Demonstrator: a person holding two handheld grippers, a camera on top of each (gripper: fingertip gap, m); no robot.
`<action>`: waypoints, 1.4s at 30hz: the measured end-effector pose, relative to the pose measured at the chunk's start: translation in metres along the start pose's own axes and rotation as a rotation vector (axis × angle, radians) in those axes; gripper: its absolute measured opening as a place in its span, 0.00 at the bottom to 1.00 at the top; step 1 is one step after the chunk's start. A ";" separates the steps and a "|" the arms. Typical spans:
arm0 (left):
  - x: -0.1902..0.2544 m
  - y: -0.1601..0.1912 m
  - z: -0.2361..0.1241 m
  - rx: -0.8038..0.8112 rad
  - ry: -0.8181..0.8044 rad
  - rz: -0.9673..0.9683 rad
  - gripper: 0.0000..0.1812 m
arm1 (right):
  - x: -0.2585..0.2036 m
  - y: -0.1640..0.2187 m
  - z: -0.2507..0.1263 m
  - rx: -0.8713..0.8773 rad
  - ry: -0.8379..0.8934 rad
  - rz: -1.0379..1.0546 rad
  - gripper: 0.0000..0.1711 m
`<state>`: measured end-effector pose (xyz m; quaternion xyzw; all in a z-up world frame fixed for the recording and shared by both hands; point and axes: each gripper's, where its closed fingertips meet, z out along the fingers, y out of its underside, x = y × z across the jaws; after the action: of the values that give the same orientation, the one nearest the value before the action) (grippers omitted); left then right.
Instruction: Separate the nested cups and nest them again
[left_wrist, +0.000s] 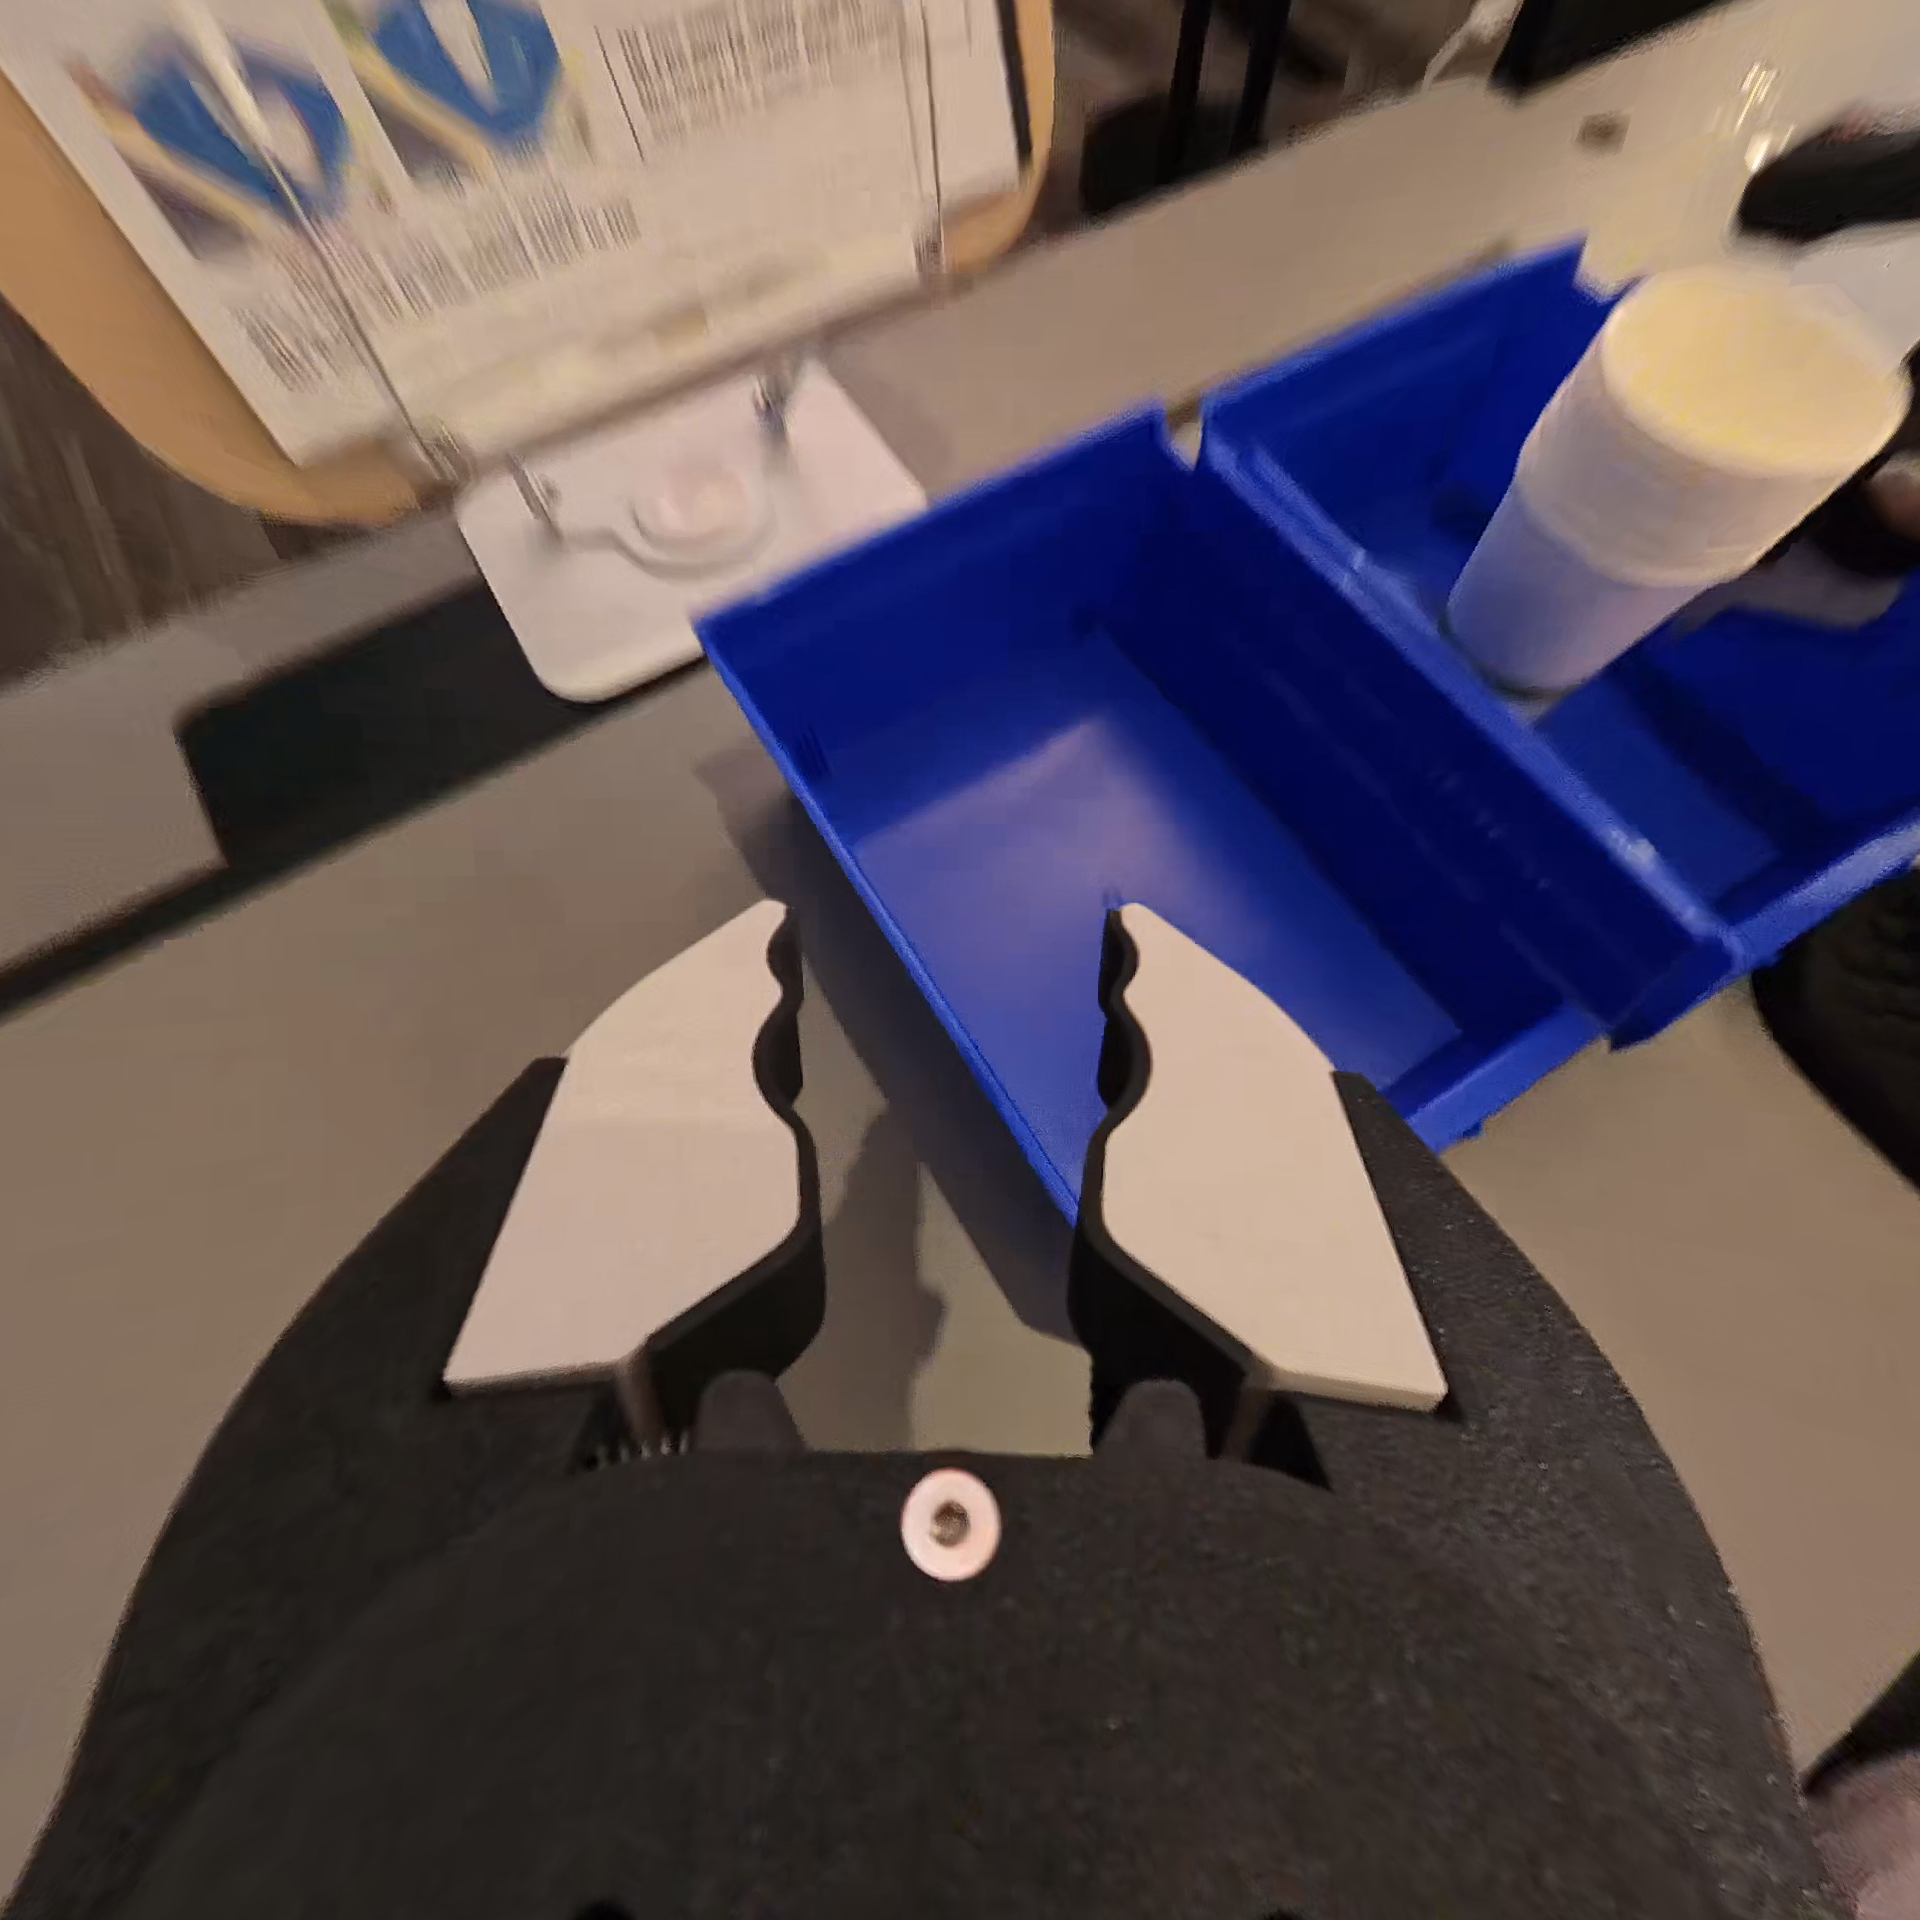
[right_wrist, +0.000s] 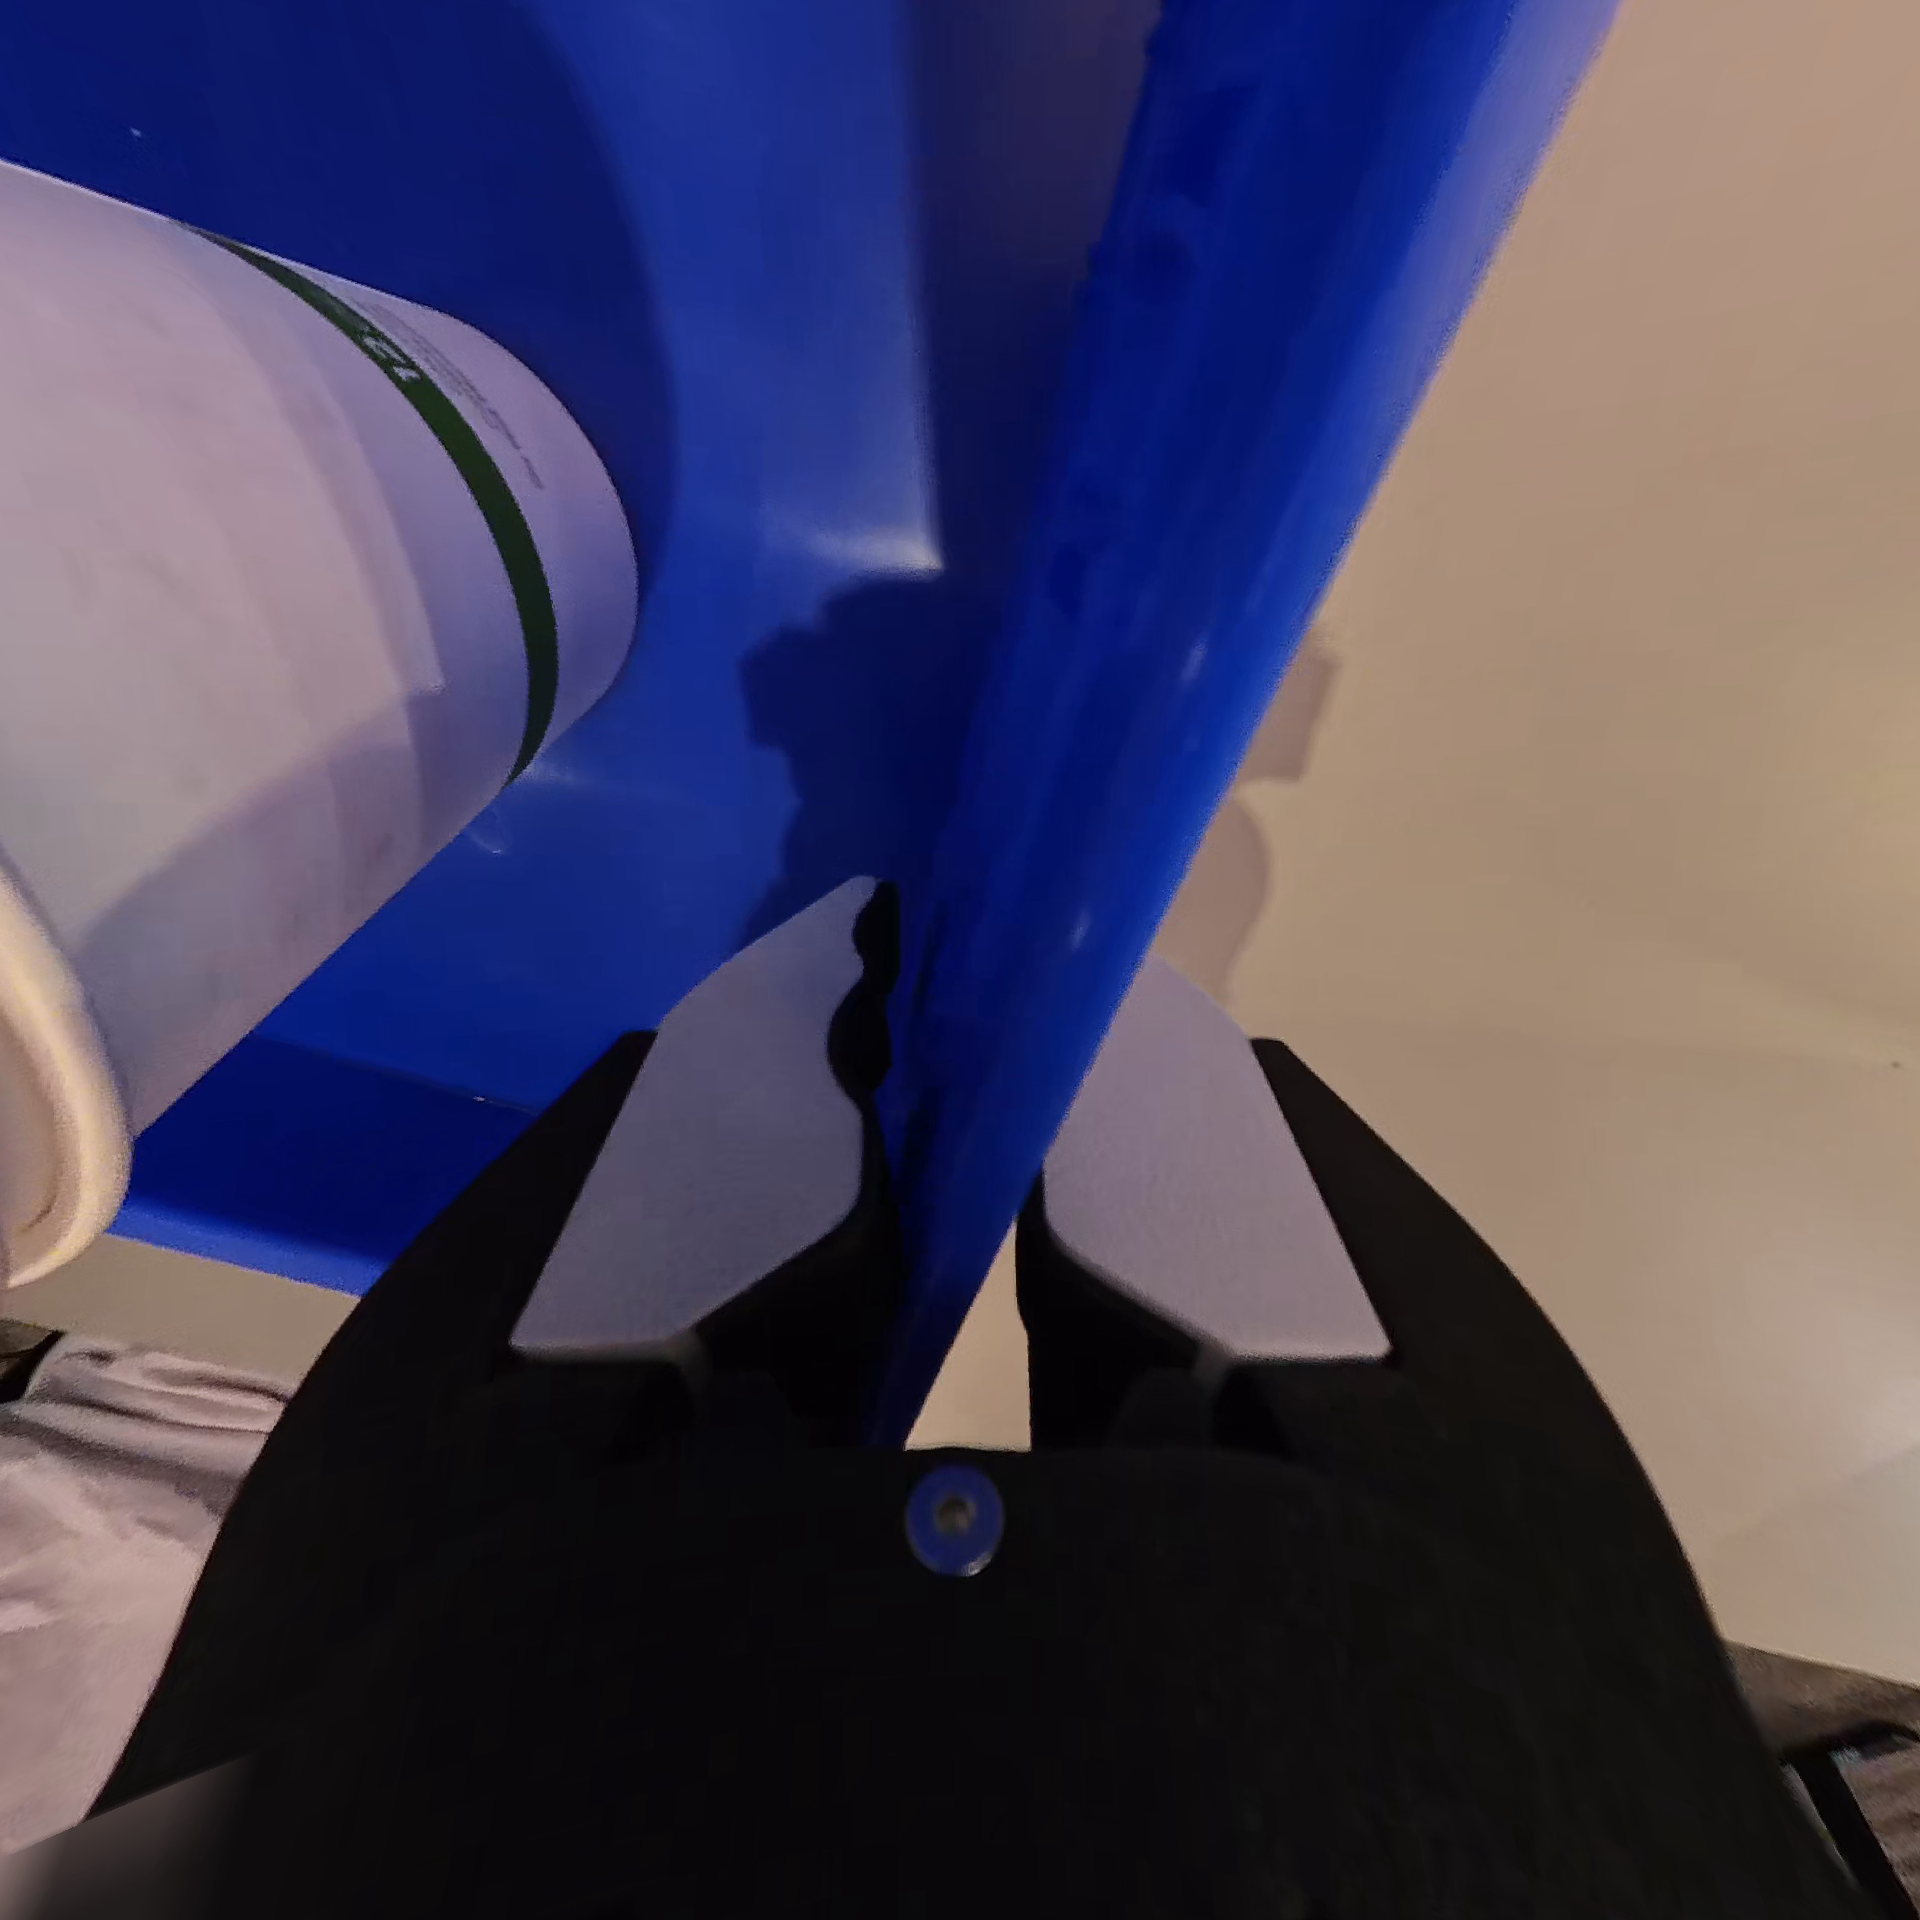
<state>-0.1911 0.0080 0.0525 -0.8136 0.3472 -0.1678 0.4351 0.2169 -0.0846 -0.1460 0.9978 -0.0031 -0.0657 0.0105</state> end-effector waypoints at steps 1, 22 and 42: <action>-0.005 -0.017 -0.009 0.051 -0.015 0.012 0.30 | 0.001 0.000 0.000 -0.004 0.014 -0.001 0.13; -0.110 -0.039 -0.053 0.289 0.035 -0.098 0.16 | -0.009 0.006 -0.001 0.001 -0.038 0.085 0.03; -0.129 -0.030 -0.062 0.291 0.034 -0.134 0.16 | 0.007 0.022 -0.012 -0.025 -0.175 0.067 0.02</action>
<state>-0.3052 0.0746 0.1157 -0.7604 0.2714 -0.2590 0.5301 0.2251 -0.1061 -0.1346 0.9874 -0.0364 -0.1522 0.0249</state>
